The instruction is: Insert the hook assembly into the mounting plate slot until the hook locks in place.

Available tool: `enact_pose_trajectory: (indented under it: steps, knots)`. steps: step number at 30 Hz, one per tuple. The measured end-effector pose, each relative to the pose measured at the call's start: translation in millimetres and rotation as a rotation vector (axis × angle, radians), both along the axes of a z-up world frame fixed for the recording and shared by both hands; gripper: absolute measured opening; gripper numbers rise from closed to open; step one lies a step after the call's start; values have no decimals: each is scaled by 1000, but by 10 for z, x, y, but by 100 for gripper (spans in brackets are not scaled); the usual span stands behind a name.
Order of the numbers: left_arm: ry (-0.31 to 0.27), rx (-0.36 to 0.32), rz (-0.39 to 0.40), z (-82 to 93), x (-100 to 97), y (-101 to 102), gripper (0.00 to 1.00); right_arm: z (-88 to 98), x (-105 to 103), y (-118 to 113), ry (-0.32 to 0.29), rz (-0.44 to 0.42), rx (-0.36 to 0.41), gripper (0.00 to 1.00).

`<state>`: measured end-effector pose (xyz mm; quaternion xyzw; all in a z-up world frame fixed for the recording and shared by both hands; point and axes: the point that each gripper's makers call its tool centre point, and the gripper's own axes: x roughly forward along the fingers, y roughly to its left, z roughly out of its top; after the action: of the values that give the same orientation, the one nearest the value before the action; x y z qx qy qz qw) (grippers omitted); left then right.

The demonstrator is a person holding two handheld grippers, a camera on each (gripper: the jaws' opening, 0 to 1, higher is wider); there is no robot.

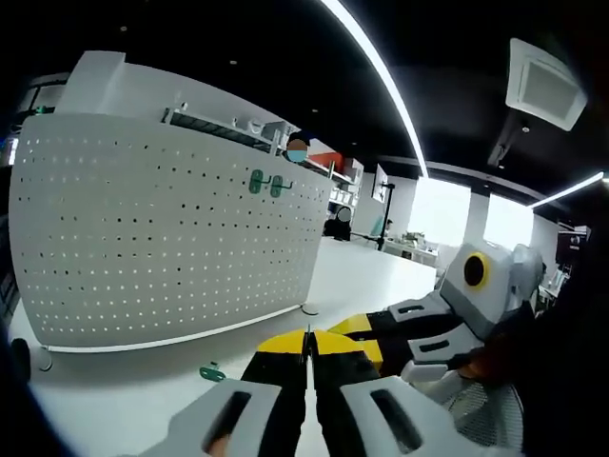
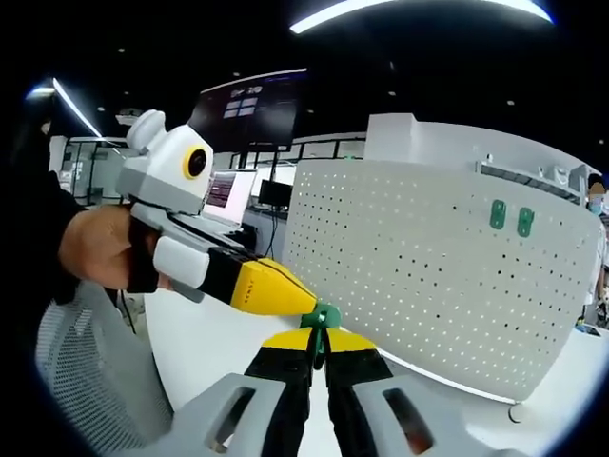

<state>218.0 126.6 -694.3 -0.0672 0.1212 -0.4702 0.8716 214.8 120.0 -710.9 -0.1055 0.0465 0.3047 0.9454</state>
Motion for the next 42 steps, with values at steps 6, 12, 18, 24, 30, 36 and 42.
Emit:
enact_pose_trajectory:
  steps: [6,12,18,24,30,36,42]
  knots:
    - [-38,29,-9,-18,-12,-7,1,-20,1,-3,28,-5,18,1]
    - [-59,30,-17,-15,-11,-16,2,-23,-2,-10,42,-9,31,1]
    - [-127,39,-4,33,-20,-17,3,-18,4,-31,39,-21,30,1]
    - [-163,62,5,23,-44,6,8,-8,22,-76,39,-39,39,1]
    - [-146,52,17,-24,-50,55,16,0,32,-95,37,-47,42,1]
    - [-151,35,28,-38,-107,89,31,-5,47,-115,39,-56,44,1]
    - [-152,32,24,-68,-115,95,40,-20,61,-135,44,-67,42,1]
